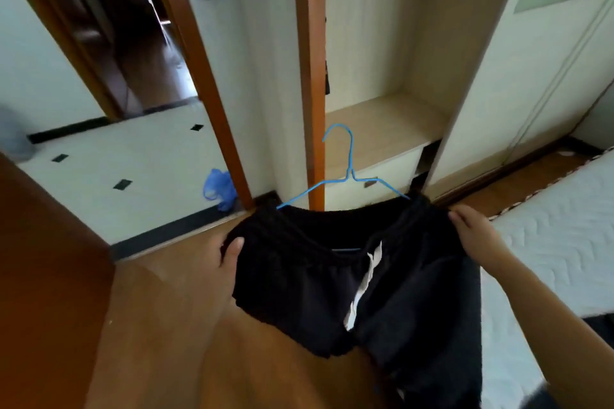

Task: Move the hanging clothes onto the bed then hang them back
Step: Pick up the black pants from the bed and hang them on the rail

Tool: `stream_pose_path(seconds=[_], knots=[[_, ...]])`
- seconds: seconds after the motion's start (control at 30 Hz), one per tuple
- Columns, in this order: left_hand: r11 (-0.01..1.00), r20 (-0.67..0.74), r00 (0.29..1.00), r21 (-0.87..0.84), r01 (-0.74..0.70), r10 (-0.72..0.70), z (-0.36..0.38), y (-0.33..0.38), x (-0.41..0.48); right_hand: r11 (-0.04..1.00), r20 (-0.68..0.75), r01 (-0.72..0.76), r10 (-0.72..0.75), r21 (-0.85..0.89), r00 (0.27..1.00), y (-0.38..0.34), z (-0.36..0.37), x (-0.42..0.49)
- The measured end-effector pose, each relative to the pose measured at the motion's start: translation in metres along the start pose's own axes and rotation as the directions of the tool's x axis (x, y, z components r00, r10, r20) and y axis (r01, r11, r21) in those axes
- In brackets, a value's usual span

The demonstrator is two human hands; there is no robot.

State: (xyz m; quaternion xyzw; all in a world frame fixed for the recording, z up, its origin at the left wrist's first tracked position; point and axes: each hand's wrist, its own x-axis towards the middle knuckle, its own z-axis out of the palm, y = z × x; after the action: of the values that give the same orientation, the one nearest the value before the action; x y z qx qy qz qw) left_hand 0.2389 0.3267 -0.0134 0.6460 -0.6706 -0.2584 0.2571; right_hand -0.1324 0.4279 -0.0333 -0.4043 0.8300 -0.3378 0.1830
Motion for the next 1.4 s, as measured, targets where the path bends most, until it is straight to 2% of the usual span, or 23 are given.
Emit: stream_pose_path(seconds=[0.07,0.17,0.33,0.53,0.7,0.8,1.07,1.2,1.4], knots=[[0.996,-0.086,0.993,-0.027,-0.080,0.077,-0.016,0.008,0.020,0.998,0.021,0.062,-0.061,-0.021,0.998,-0.033,-0.003,0.025],[0.981,-0.217,0.970,-0.133,-0.144,0.113,-0.034,0.034,0.050,0.987,0.023,0.160,-0.160,-0.001,0.987,-0.075,-0.011,0.063],[0.960,-0.434,0.880,-0.103,-0.260,0.192,-0.054,0.083,0.093,0.965,-0.033,0.258,-0.256,0.045,0.966,-0.132,-0.026,0.125],[0.936,-0.520,0.817,-0.086,-0.341,0.250,-0.052,0.150,0.152,0.938,-0.126,0.340,-0.332,0.058,0.935,-0.160,-0.055,0.212],[0.901,-0.472,0.817,-0.099,-0.422,0.330,-0.018,0.197,0.198,0.935,-0.252,0.348,-0.319,0.075,0.913,-0.157,-0.100,0.267],[0.867,-0.399,0.840,-0.179,-0.464,0.367,0.014,0.212,0.216,0.946,-0.339,0.317,-0.279,0.062,0.899,-0.136,-0.121,0.286],[0.794,-0.261,0.871,-0.362,-0.489,0.417,0.099,0.256,0.247,0.996,-0.454,0.085,-0.079,-0.007,0.887,-0.079,-0.153,0.302],[0.740,-0.186,0.842,-0.407,-0.535,0.506,0.130,0.275,0.274,0.998,-0.549,-0.037,0.058,0.049,0.834,-0.056,-0.159,0.290],[0.702,-0.094,0.776,-0.367,-0.610,0.624,0.162,0.297,0.318,0.977,-0.635,-0.198,0.206,0.084,0.745,-0.047,-0.161,0.282]])
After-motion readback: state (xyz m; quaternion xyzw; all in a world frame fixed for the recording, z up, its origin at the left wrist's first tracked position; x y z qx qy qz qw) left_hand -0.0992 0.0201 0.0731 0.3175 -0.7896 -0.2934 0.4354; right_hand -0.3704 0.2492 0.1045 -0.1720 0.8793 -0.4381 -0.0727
